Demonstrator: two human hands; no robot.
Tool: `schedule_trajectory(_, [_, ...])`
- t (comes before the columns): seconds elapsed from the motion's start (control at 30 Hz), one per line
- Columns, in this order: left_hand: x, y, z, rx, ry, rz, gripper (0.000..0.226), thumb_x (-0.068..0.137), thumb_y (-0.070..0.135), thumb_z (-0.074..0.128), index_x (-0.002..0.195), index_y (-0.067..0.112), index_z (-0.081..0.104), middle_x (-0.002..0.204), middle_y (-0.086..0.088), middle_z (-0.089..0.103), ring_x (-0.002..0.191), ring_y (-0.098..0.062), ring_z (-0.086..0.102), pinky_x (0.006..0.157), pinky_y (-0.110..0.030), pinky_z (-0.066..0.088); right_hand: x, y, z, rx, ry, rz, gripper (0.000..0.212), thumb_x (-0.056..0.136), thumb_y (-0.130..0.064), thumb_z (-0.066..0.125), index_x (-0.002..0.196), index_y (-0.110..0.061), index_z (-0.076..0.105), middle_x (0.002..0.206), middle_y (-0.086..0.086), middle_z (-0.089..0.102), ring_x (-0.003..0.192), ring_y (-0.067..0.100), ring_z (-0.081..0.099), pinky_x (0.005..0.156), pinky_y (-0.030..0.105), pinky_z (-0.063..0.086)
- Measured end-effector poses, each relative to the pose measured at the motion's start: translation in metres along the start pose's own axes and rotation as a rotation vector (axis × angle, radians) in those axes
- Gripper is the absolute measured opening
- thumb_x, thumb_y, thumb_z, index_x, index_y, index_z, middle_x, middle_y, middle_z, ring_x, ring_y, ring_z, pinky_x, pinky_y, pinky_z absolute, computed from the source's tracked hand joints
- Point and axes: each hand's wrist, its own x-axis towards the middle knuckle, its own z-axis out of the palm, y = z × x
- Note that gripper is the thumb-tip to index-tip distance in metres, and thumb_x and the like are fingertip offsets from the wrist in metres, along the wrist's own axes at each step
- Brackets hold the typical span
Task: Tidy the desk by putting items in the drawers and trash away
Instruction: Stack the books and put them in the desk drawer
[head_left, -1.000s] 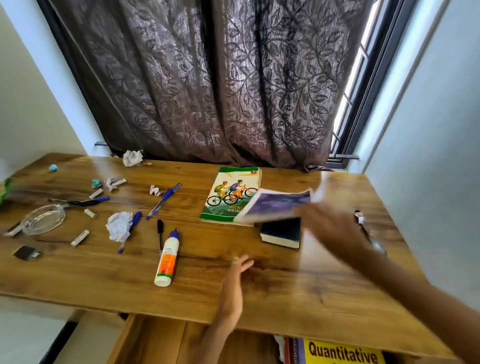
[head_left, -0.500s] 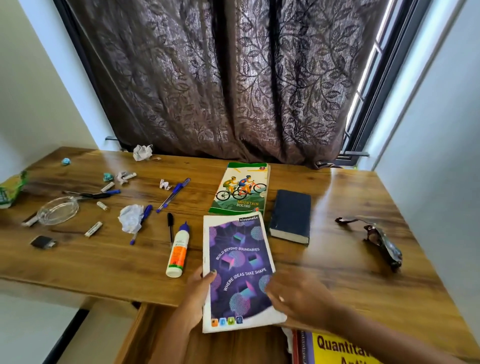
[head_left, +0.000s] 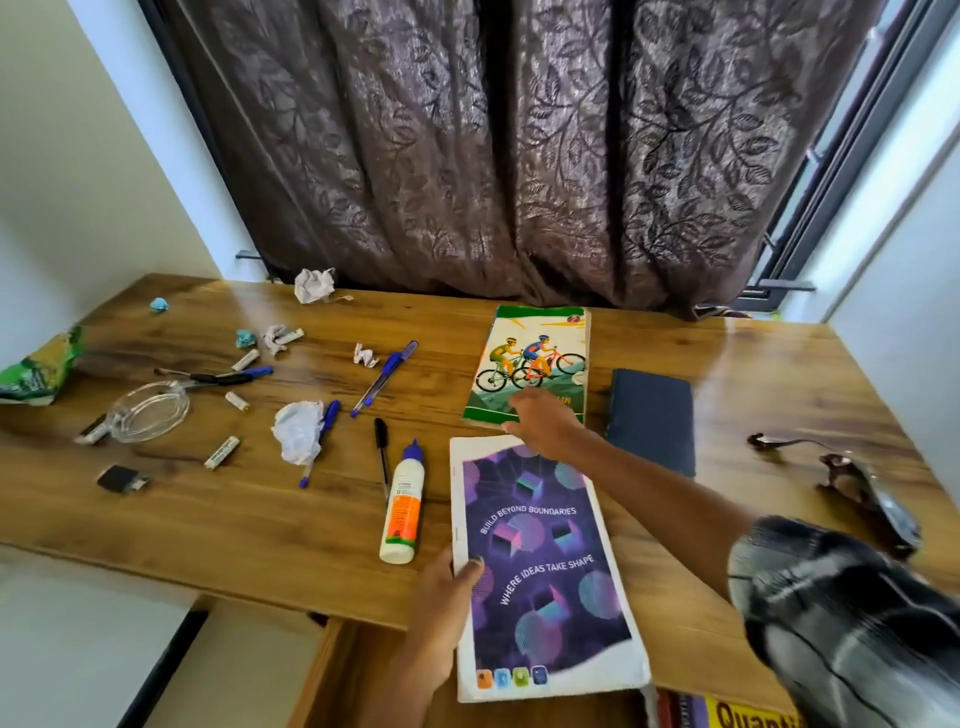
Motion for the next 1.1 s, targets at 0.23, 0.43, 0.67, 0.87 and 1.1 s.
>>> schedule_trajectory(0.23, [0.0,-0.002,0.0,-0.06,-0.014,0.016,0.013,0.094,0.014,0.055,0.099,0.025,0.06,0.097,0.003,0.069,0.088,-0.013,0.066,0.063,-0.024,0.051,0.016,-0.017,0.008,-0.466,-0.019,-0.156,0.031,0.093,-0.002,0.044,0.121,0.009,0.051,0.115,0.023,0.06,0.105,0.037,0.059,0.086,0.045,0.052])
schedule_trajectory(0.43, [0.0,-0.002,0.0,-0.033,-0.024,0.025,0.013,0.095,0.017,0.053,0.104,0.024,0.057,0.092,0.008,0.064,0.084,-0.009,0.062,0.059,-0.019,0.046,0.012,-0.017,-0.022,-0.663,0.082,-0.278,0.032,0.096,-0.002,0.038,0.127,0.006,0.039,0.112,0.019,0.063,0.097,0.036,0.065,0.079,0.044,0.052])
schedule_trajectory(0.67, [0.0,0.0,0.001,-0.036,-0.016,-0.031,0.011,0.095,0.02,0.053,0.105,0.021,0.057,0.093,0.003,0.064,0.086,-0.014,0.061,0.062,-0.026,0.047,-0.061,-0.03,-0.09,-0.466,0.239,-0.089,0.031,0.1,-0.015,0.034,0.129,-0.007,0.04,0.116,0.014,0.06,0.095,0.037,0.063,0.072,0.043,0.049])
schedule_trajectory(0.87, [0.006,0.001,-0.001,-0.224,-0.068,-0.12,0.054,0.093,0.057,0.039,0.124,0.017,0.058,0.122,-0.01,0.064,0.11,-0.032,0.062,0.097,-0.05,0.048,-0.203,-0.036,0.03,-0.381,0.257,-0.44,0.045,0.056,-0.027,0.085,0.094,-0.016,0.065,0.079,-0.002,0.067,0.061,0.015,0.065,0.041,0.027,0.052])
schedule_trajectory(1.1, [-0.009,0.003,0.005,-0.111,-0.026,-0.006,0.021,0.082,0.021,0.071,0.101,0.022,0.064,0.104,-0.009,0.072,0.091,-0.029,0.069,0.084,-0.055,0.054,-0.241,-0.042,0.071,-0.048,0.321,-0.27,0.022,0.08,-0.035,0.049,0.076,-0.028,0.069,0.075,-0.012,0.065,0.067,0.006,0.064,0.044,0.014,0.042])
